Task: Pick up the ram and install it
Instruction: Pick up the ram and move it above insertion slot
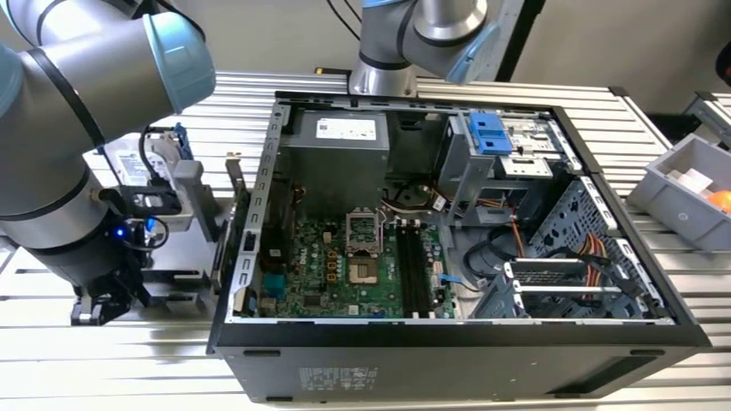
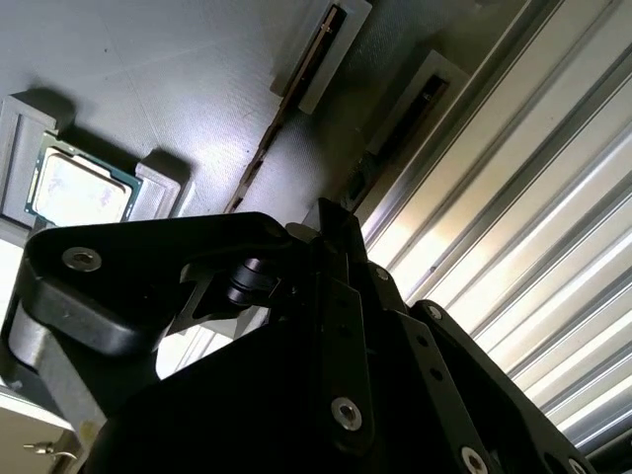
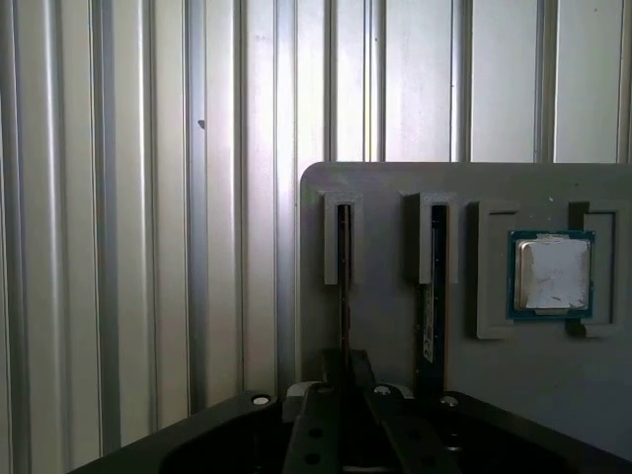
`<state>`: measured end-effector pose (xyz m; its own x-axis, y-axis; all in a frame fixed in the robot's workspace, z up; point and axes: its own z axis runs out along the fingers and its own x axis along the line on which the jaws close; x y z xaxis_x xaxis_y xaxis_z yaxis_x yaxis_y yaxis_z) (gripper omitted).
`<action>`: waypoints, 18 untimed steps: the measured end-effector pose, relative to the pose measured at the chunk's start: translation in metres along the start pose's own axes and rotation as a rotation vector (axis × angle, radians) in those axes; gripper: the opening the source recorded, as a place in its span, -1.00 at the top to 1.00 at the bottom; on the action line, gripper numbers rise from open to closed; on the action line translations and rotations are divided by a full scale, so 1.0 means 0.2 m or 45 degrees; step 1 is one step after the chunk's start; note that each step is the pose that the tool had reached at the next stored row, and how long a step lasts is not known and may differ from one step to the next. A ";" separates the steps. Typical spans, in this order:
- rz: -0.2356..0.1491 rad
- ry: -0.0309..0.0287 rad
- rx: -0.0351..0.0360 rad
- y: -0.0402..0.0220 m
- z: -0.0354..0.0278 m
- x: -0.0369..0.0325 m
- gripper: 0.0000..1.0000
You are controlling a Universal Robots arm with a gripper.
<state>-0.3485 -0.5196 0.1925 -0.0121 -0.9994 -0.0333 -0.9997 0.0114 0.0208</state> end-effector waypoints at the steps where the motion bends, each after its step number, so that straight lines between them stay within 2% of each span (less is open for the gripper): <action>1: 0.000 0.0000 0.0000 0.000 0.000 0.000 1.00; 18: 0.000 0.0000 0.0000 0.000 0.000 0.000 1.00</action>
<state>-0.3485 -0.5196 0.1925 -0.0118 -0.9994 -0.0333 -0.9997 0.0112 0.0207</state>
